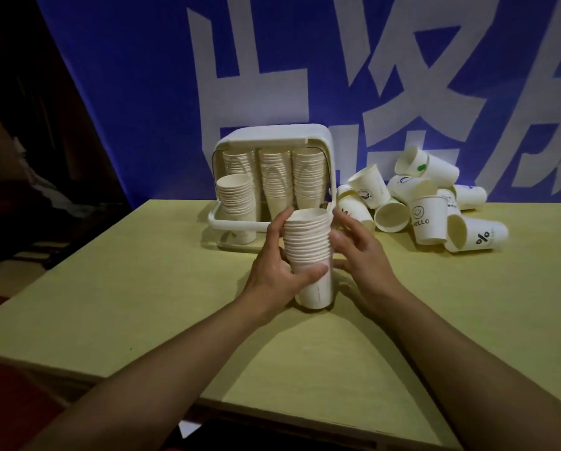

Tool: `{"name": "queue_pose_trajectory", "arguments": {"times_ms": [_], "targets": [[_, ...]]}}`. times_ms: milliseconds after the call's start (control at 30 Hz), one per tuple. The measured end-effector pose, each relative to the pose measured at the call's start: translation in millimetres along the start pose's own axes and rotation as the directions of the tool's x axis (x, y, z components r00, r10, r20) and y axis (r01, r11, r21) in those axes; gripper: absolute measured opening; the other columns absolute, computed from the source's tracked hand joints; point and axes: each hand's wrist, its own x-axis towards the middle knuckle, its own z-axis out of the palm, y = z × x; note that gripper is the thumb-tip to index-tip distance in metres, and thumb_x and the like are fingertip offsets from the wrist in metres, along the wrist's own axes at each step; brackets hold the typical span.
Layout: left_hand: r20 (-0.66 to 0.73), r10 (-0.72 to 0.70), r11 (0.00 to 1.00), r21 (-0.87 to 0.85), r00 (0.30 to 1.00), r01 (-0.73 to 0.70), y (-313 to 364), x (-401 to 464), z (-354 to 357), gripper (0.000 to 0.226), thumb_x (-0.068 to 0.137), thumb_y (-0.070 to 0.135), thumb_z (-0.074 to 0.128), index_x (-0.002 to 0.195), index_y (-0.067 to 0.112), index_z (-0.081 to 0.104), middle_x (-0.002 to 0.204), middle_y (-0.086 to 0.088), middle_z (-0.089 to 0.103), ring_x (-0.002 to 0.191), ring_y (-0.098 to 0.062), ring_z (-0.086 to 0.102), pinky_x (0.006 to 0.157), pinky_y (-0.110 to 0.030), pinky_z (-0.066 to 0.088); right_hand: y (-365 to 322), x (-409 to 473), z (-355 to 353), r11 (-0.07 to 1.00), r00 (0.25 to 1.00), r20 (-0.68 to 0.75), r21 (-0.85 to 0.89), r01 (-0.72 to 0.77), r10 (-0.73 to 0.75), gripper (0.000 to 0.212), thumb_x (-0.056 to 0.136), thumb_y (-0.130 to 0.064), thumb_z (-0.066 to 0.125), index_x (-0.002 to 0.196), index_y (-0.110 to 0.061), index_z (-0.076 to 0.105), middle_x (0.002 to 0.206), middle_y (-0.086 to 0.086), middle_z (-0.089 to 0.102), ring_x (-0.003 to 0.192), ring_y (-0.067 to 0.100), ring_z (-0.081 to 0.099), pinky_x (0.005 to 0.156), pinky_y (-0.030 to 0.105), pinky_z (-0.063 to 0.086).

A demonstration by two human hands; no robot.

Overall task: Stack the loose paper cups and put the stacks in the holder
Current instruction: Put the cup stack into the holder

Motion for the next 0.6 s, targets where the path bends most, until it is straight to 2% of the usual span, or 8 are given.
{"name": "queue_pose_trajectory", "arguments": {"times_ms": [67, 133, 233, 300, 433, 600], "targets": [[-0.067, 0.024, 0.999, 0.031, 0.997, -0.022, 5, 7, -4, 0.097, 0.074, 0.028, 0.088, 0.134, 0.067, 0.023, 0.132, 0.028, 0.045, 0.112, -0.002, 0.058, 0.094, -0.044, 0.057, 12, -1, -2, 0.997, 0.997, 0.007, -0.016, -0.078, 0.078, 0.038, 0.097, -0.027, 0.06, 0.134, -0.03, 0.057, 0.108, 0.008, 0.071, 0.087, 0.018, 0.069, 0.073, 0.033, 0.059], [-0.148, 0.045, 0.998, 0.05, 0.988, -0.038, 11, 21, -12, 0.095, 0.074, 0.028, 0.088, 0.14, 0.053, 0.025, 0.138, 0.014, 0.046, 0.11, -0.007, 0.059, 0.089, -0.044, 0.059, 19, -1, -1, 0.991, 0.991, 0.018, -0.02, -0.129, 0.13, 0.035, 0.098, -0.017, 0.059, 0.134, -0.018, 0.058, 0.095, 0.014, 0.067, 0.069, 0.022, 0.059, 0.063, 0.031, 0.055], [-0.244, 0.12, 0.987, 0.134, 0.962, -0.09, 19, 50, -28, 0.097, 0.074, 0.03, 0.088, 0.145, 0.042, 0.023, 0.14, 0.006, 0.042, 0.114, -0.018, 0.059, 0.086, -0.036, 0.059, 22, 3, 1, 0.986, 0.986, -0.012, 0.019, -0.166, 0.166, 0.033, 0.099, -0.01, 0.056, 0.131, -0.013, 0.056, 0.088, 0.014, 0.058, 0.058, 0.018, 0.05, 0.056, 0.032, 0.049], [-0.281, 0.183, 0.966, 0.23, 0.942, -0.118, 23, 70, -37, 0.098, 0.075, 0.035, 0.088, 0.148, 0.038, 0.023, 0.145, 0.001, 0.042, 0.117, -0.021, 0.058, 0.084, -0.033, 0.058, 22, 4, 0, 0.982, 0.982, -0.042, 0.046, -0.183, 0.185, 0.031, 0.099, -0.01, 0.056, 0.13, -0.013, 0.054, 0.088, 0.013, 0.057, 0.056, 0.018, 0.049, 0.056, 0.034, 0.048], [-0.353, 0.214, 0.929, 0.363, 0.911, -0.077, 12, 100, -43, 0.096, 0.075, 0.043, 0.086, 0.149, 0.038, 0.025, 0.153, -0.001, 0.037, 0.124, -0.025, 0.054, 0.087, -0.042, 0.057, 25, 4, -4, 0.976, 0.976, -0.045, 0.056, -0.208, 0.211, 0.027, 0.099, -0.008, 0.054, 0.125, -0.011, 0.057, 0.087, 0.012, 0.057, 0.058, 0.017, 0.05, 0.058, 0.036, 0.048], [-0.389, 0.1, 0.921, 0.385, 0.916, 0.063, -11, 108, -29, 0.091, 0.073, 0.043, 0.087, 0.142, 0.046, 0.027, 0.149, 0.004, 0.044, 0.125, -0.025, 0.055, 0.089, -0.046, 0.054, 30, 9, -7, 0.975, 0.975, -0.026, 0.042, -0.22, 0.221, 0.021, 0.099, -0.009, 0.054, 0.119, -0.014, 0.061, 0.088, 0.013, 0.059, 0.061, 0.018, 0.052, 0.062, 0.038, 0.049]]}}
